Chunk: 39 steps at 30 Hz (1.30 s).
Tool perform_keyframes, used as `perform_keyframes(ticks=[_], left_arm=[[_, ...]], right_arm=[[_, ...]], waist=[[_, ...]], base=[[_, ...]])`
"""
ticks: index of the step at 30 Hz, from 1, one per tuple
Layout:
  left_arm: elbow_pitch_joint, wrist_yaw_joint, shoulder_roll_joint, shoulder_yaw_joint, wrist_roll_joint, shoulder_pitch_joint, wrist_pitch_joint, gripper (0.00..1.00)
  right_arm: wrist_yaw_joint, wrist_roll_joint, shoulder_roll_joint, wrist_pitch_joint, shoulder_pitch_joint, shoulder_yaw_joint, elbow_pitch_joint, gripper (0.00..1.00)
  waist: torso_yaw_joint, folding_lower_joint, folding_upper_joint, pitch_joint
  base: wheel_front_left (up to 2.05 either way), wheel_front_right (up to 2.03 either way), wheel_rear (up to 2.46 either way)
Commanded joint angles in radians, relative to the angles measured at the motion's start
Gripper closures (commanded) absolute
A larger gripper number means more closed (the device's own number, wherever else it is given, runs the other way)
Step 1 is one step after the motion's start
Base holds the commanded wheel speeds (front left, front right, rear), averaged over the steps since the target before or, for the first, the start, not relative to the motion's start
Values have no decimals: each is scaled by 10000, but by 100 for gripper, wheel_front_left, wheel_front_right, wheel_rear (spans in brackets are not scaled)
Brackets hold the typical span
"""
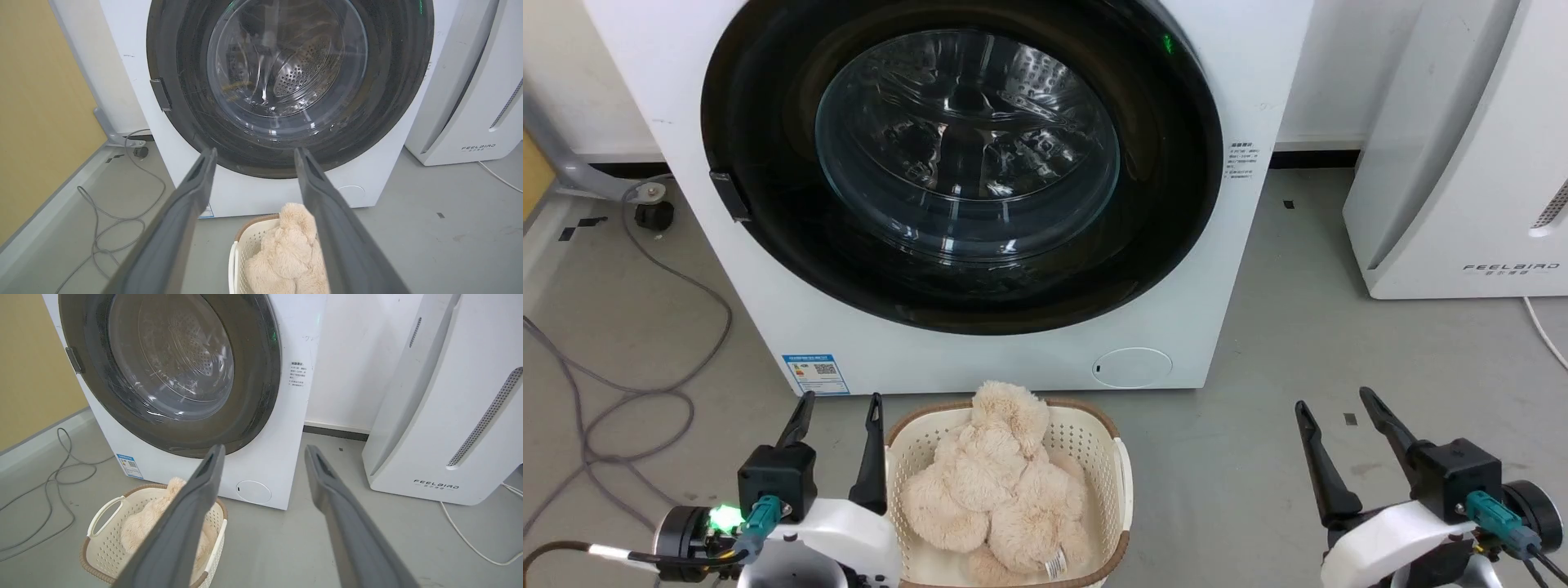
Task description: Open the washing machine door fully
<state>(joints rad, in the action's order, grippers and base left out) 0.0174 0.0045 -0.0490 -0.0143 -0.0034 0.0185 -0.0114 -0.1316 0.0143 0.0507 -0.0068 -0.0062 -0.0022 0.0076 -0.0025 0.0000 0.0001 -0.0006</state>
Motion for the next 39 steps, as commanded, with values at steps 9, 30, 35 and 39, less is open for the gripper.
perform_keyframes(ticks=[9,30,35,39], left_arm=[[172,-36,-5,-95,-165,11,-265,0],[388,-11,-6,-346,-548,86,-704,0],[381,9,-7,-381,-601,136,-808,0],[353,13,-7,-388,-627,174,-891,0]], right_arm=[[1,211,-1,-231,171,-64,119,100],[3,3729,-2,-753,-308,-513,304,100],[3,4900,-2,-855,-676,-591,595,100],[4,5740,8,-749,-1124,-743,935,100]], waist=[[-14,0,-1,-3],[6,0,-1,63],[2,0,-1,130],[-15,0,-1,200]], base=[[0,0,0],[0,0,0],[0,0,0],[0,0,0]])
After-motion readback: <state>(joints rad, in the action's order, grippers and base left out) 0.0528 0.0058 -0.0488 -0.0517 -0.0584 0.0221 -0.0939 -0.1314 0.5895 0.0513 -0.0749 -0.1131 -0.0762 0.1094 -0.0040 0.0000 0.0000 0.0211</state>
